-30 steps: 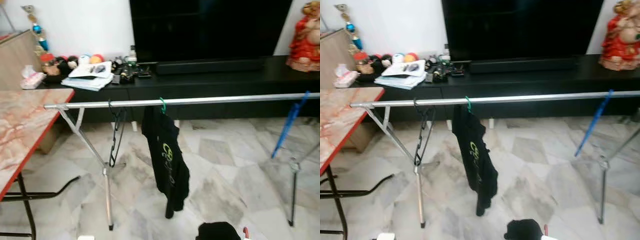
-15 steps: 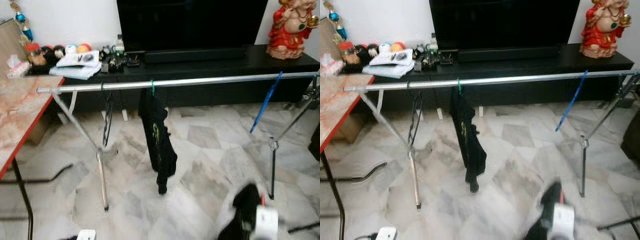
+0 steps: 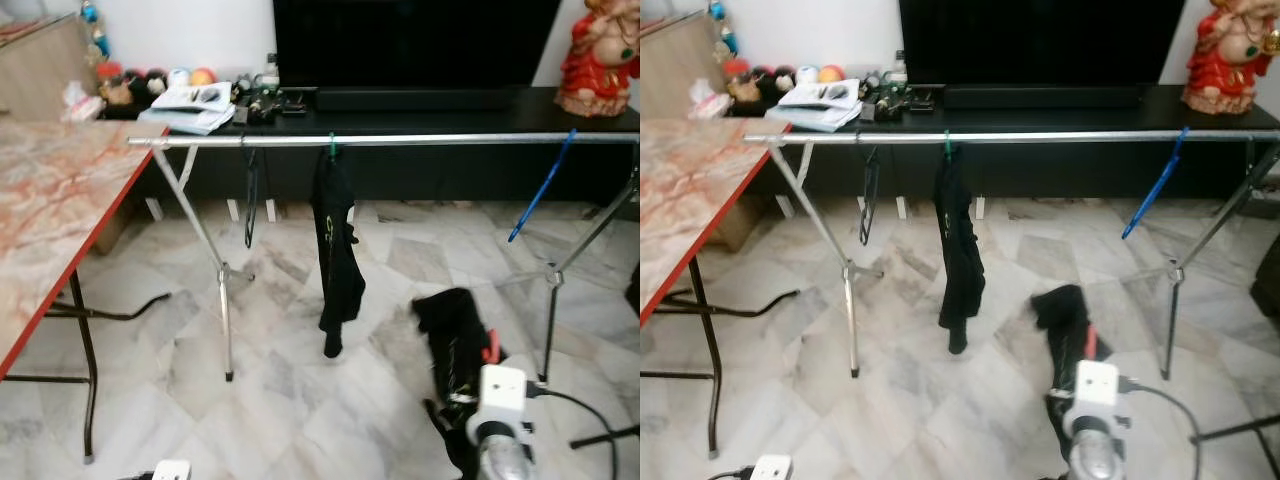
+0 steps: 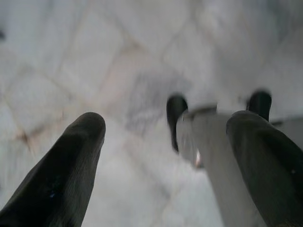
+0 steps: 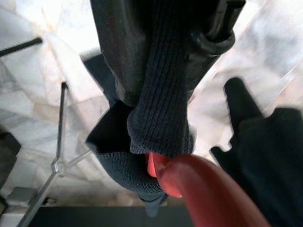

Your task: Hang hanger

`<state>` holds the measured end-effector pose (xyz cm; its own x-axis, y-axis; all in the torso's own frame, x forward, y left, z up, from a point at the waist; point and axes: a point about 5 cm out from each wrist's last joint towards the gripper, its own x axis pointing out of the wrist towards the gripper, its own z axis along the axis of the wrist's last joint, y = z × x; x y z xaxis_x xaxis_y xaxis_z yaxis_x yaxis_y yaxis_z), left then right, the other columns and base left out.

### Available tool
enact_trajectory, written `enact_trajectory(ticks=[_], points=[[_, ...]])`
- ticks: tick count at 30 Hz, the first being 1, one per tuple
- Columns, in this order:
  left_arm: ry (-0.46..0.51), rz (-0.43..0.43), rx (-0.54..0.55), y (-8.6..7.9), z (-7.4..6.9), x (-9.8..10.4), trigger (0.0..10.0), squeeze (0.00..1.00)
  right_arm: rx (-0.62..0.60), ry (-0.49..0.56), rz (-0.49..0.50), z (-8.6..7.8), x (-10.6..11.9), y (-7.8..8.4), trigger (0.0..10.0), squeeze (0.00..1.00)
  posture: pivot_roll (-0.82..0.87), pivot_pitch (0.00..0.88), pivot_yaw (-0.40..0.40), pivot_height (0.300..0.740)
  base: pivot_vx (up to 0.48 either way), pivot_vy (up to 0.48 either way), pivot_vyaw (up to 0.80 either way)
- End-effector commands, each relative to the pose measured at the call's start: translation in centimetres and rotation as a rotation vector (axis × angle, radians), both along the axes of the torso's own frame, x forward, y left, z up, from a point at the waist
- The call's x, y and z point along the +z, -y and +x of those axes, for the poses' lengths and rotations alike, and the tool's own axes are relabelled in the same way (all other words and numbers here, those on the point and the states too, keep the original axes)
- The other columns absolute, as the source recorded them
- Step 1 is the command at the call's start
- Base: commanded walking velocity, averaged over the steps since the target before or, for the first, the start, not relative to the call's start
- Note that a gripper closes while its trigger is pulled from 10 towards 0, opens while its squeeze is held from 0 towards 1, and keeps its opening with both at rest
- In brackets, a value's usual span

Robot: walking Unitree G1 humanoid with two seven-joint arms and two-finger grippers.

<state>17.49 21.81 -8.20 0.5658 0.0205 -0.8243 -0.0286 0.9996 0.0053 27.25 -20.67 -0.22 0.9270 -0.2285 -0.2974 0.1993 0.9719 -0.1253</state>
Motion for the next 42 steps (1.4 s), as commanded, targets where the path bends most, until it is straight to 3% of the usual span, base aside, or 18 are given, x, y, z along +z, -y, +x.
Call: enact_trajectory(ticks=[1, 35, 42], points=[[-0.018, 0.003, -0.001, -0.12, -0.49, -0.21, 10.0, 0.00, 0.003, 0.001, -0.009, -0.23, -0.09, 0.21, 10.0, 0.00, 0.02, 0.067, 0.021, 0.740, -0.289, 0.000, 0.00], [-0.022, 0.007, 0.001, -0.16, -0.50, -0.22, 10.0, 0.00, 0.037, -0.059, 0.014, -0.57, -0.81, -0.15, 10.0, 0.00, 0.02, 0.066, 0.024, 0.740, -0.293, 0.000, 0.00], [-0.025, 0.011, -0.003, -0.18, -0.41, -0.19, 10.0, 0.00, 0.056, -0.073, 0.013, -0.34, -0.77, -0.24, 10.0, 0.00, 0.02, 0.066, 0.024, 0.740, 0.000, 0.000, 0.00]])
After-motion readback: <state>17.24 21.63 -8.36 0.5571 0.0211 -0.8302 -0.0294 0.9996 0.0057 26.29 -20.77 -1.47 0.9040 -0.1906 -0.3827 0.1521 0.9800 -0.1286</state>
